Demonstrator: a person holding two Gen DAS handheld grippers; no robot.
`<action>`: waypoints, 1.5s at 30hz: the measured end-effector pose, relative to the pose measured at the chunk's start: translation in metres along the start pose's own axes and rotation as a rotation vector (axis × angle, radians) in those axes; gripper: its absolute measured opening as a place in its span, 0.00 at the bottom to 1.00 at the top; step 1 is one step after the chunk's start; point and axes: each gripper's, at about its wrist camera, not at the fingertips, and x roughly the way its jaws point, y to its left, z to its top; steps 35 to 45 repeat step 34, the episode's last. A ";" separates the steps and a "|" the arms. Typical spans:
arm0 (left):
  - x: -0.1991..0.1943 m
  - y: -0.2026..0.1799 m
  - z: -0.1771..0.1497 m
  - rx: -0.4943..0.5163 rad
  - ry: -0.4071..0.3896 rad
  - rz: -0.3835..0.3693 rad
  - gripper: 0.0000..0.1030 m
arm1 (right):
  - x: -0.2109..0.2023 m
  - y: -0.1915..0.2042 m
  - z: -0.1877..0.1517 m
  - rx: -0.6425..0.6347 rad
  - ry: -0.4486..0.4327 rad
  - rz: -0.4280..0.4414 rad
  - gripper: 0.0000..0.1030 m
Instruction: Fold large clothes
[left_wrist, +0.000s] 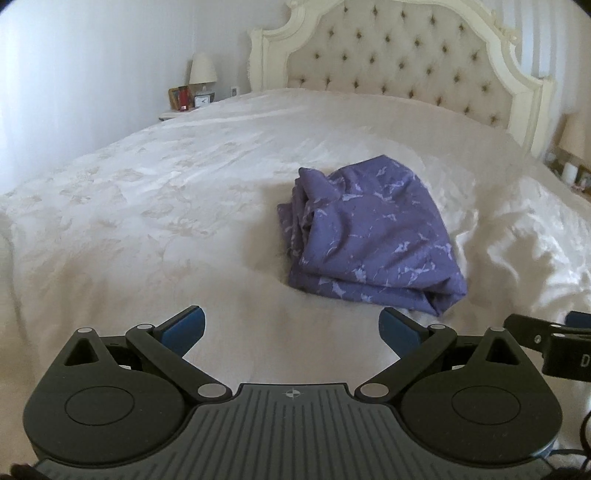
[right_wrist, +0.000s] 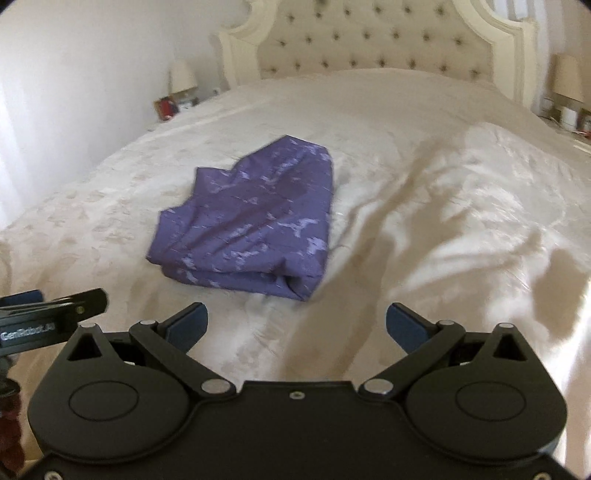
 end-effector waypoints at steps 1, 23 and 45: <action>0.000 -0.001 -0.001 0.004 0.003 0.011 0.99 | 0.001 0.000 -0.001 0.002 0.007 -0.005 0.99; 0.007 0.002 -0.007 -0.031 0.097 0.016 0.99 | 0.011 0.001 -0.008 0.022 0.064 0.035 0.99; 0.008 -0.003 -0.009 -0.025 0.088 0.015 0.99 | 0.015 -0.002 -0.010 0.038 0.078 0.037 0.99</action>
